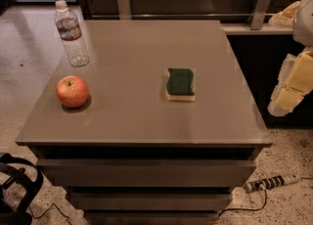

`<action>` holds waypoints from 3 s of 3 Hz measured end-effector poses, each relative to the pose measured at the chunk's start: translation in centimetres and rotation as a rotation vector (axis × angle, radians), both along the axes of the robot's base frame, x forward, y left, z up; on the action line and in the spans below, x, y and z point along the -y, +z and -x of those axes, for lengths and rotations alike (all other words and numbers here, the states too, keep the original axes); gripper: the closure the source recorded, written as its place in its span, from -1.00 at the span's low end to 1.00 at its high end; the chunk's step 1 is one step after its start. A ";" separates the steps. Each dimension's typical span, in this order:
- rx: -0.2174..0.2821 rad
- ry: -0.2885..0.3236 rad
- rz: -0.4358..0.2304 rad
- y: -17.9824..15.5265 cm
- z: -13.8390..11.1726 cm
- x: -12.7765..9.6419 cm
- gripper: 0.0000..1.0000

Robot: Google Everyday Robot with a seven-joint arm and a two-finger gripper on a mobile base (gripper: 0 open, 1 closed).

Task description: Pick water bottle

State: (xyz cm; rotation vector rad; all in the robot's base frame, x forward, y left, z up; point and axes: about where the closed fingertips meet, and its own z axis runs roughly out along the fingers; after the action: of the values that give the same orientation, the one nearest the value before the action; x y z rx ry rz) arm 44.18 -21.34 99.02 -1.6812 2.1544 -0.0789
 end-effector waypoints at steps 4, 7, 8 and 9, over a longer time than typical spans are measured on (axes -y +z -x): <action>0.158 0.259 -0.578 4.2 -0.5 -15.5 -1.00; 0.113 0.322 -0.582 4.5 -5.8 -22.1 -1.00; 0.097 0.270 -0.556 3.7 -9.4 -27.6 -1.00; 0.100 0.165 -0.553 1.9 -12.7 -30.7 -1.00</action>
Offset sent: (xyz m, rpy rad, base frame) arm 0.0090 0.1049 0.0216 0.6426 -0.1430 0.2384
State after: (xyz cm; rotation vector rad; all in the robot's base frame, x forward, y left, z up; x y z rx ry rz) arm 56.91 9.39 100.96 -1.4759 1.7406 0.4303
